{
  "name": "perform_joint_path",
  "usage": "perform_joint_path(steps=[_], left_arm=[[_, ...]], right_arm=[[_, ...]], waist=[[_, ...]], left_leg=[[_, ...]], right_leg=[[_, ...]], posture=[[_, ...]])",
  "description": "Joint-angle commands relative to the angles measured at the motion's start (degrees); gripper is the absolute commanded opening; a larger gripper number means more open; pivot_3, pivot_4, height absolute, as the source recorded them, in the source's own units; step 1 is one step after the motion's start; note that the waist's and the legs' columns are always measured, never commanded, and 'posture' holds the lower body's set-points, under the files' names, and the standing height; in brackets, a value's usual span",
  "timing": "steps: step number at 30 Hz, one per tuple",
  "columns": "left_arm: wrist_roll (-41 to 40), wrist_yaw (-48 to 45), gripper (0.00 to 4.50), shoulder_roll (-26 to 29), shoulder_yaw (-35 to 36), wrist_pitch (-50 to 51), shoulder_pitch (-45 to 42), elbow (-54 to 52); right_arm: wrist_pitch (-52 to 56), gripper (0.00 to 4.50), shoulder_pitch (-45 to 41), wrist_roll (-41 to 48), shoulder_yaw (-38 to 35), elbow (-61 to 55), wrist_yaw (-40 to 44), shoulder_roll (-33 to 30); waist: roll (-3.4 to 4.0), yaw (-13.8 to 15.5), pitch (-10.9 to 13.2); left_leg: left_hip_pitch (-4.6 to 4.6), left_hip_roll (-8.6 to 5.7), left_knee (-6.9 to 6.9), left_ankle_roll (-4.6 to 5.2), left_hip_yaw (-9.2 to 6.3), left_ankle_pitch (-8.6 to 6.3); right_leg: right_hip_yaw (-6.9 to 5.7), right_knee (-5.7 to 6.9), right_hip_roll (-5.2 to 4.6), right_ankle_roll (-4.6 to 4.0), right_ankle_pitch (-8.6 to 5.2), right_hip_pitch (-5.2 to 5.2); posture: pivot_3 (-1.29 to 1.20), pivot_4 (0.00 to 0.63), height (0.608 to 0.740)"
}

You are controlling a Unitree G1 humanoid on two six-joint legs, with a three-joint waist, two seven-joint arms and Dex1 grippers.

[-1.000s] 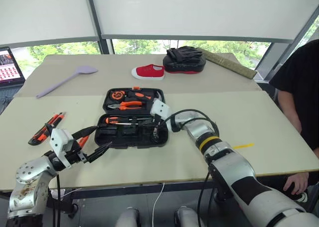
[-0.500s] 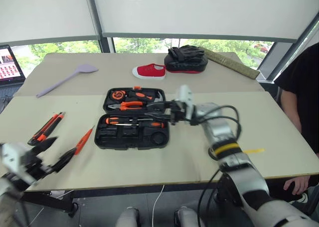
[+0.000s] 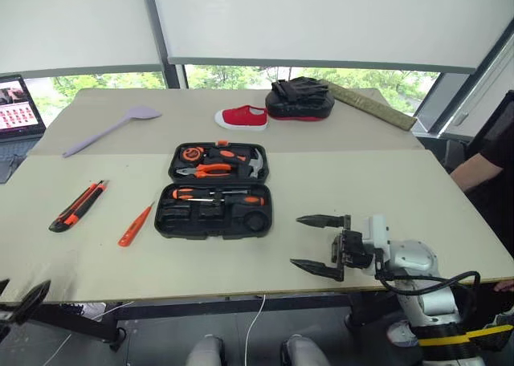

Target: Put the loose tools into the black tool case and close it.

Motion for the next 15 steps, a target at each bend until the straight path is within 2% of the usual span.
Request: perform_joint_path(steps=[1,6,8,11,15], left_arm=[[-3.7,2.8,4.5,4.0,-3.2,9.4,-3.6,-5.9],[-0.9,11.0,4.5,9.2,-14.4,20.6,-16.5,-5.9],[1.2,13.2,4.5,9.2,-18.8,22.1,-21.5,-4.6],[2.4,14.9,4.5,7.6,-24.1,24.4,-28.0,-2.2],[6.0,14.6,4.5,6.8,-29.8,24.0,-31.3,1.1]], right_arm=[[0.8,4.49,-2.4,2.1,-1.4,-3.3,-3.3,-0.2],[3.5,4.49,-7.2,3.8,-0.5,-4.4,-4.3,-1.1],[4.2,4.49,-8.4,4.0,-0.1,-4.4,-4.5,-1.3],[4.9,4.49,-9.4,4.0,0.3,-4.3,-4.6,-1.4],[5.3,4.49,-9.2,4.0,0.4,-4.8,-4.5,-1.7]], waist=[[-0.03,0.4,0.0],[-0.03,0.9,0.0],[-0.13,0.8,-0.1],[-0.16,0.8,-0.1],[-0.17,0.3,-0.1]], left_leg=[[0.06,0.0,0.0,-0.01,0.0,-0.01],[0.07,-0.07,0.0,-0.01,0.05,0.01],[0.03,-0.08,0.0,0.01,0.06,0.02],[-0.07,-0.1,-0.01,0.38,0.07,0.25],[-0.11,-0.1,-0.15,0.26,0.07,0.16]], right_leg=[[0.0,-0.01,-0.01,0.0,0.0,0.03],[0.05,0.0,0.02,0.0,0.03,0.06],[0.12,0.02,0.08,-0.2,0.17,0.22],[0.17,0.07,0.14,0.06,0.24,0.17],[0.26,0.13,0.23,0.11,0.18,0.1]], posture=[[0.0,0.15,0.74],[0.0,0.15,0.74],[0.0,0.15,0.74],[0.0,0.15,0.74],[0.0,0.15,0.74]])
